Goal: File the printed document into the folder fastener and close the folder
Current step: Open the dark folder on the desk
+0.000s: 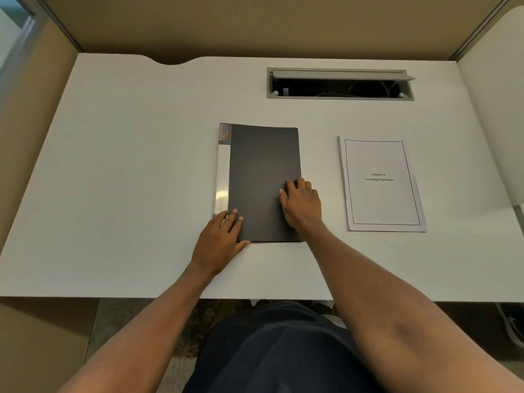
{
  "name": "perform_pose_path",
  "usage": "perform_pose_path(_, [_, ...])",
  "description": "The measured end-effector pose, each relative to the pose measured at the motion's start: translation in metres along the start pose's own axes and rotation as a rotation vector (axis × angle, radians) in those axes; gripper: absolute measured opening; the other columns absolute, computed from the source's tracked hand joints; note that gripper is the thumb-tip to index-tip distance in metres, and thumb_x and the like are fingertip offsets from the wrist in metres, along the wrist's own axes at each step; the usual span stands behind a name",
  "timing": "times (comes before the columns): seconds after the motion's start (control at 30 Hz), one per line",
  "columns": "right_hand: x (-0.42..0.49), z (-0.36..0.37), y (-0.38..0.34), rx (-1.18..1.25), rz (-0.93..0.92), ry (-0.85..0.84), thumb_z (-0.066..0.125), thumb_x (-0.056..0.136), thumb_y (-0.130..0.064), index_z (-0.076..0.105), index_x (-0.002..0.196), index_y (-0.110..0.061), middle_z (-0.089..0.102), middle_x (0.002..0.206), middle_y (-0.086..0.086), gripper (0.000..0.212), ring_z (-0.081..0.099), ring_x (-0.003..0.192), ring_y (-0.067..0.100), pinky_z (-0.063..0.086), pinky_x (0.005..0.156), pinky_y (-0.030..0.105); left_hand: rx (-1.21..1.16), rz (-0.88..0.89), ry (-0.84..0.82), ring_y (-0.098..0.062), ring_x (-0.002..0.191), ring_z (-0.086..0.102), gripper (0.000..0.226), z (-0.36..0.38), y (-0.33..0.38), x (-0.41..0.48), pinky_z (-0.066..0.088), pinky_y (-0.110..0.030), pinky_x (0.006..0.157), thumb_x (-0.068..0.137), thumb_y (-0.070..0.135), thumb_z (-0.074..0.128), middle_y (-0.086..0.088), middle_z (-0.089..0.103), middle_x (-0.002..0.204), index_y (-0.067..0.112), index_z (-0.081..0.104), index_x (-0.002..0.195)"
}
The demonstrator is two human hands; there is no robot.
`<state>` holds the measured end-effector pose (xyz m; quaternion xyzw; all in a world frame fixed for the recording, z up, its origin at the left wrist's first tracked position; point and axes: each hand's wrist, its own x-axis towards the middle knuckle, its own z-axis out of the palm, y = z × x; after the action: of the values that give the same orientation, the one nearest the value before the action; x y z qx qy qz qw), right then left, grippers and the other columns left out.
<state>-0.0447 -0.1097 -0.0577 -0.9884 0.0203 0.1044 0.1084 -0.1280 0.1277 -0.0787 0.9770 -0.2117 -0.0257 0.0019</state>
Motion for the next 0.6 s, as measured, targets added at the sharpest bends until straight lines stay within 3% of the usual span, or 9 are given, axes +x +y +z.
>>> perform_pose_path(0.17, [0.014, -0.015, 0.006, 0.195, 0.067, 0.068, 0.028, 0.109, -0.038, 0.059, 0.125, -0.010, 0.060, 0.126, 0.014, 0.044, 0.057, 0.115, 0.034, 0.047, 0.099, 0.047, 0.116, 0.099, -0.001, -0.042, 0.129, 0.063, 0.058, 0.007, -0.005, -0.004, 0.062, -0.048, 0.091, 0.095, 0.042, 0.071, -0.020, 0.064, 0.141, 0.001, 0.066, 0.135])
perform_pose_path(0.27, [0.028, -0.025, 0.017, 0.390, 0.205, 0.172, 0.026, 0.109, -0.036, 0.061, 0.118, -0.010, 0.061, 0.119, 0.012, 0.045, 0.058, 0.109, 0.034, 0.047, 0.093, 0.044, 0.134, 0.145, 0.027, -0.044, 0.129, 0.062, 0.057, 0.012, -0.009, -0.006, 0.064, -0.048, 0.087, 0.093, 0.034, 0.075, -0.022, 0.063, 0.142, 0.000, 0.064, 0.137])
perform_pose_path(0.4, [0.044, -0.035, 0.030, 0.575, 0.401, 0.312, 0.021, 0.109, -0.034, 0.062, 0.110, -0.006, 0.065, 0.109, 0.013, 0.049, 0.063, 0.100, 0.030, 0.052, 0.089, 0.048, 0.046, 0.164, 0.137, -0.043, 0.132, 0.060, 0.052, 0.014, -0.015, -0.010, 0.064, -0.047, 0.084, 0.104, 0.030, 0.060, -0.021, 0.059, 0.147, -0.001, 0.055, 0.144])
perform_pose_path(0.5, [0.043, -0.031, 0.027, 0.542, 0.371, 0.307, 0.030, 0.108, -0.028, 0.062, 0.121, -0.009, 0.065, 0.119, 0.011, 0.039, 0.063, 0.110, 0.029, 0.053, 0.095, 0.047, -0.077, 0.148, 0.217, -0.041, 0.137, 0.056, 0.054, 0.013, -0.018, -0.017, 0.063, -0.043, 0.085, 0.108, 0.030, 0.042, -0.020, 0.052, 0.154, -0.002, 0.044, 0.153])
perform_pose_path(0.6, [0.033, -0.020, 0.012, 0.442, 0.173, 0.164, 0.041, 0.104, -0.026, 0.055, 0.138, -0.012, 0.057, 0.138, 0.010, 0.039, 0.057, 0.125, 0.029, 0.048, 0.101, 0.044, -0.219, 0.109, 0.260, -0.040, 0.141, 0.051, 0.056, 0.010, -0.018, -0.028, 0.059, -0.040, 0.092, 0.109, 0.024, 0.039, -0.020, 0.044, 0.160, -0.004, 0.034, 0.157])
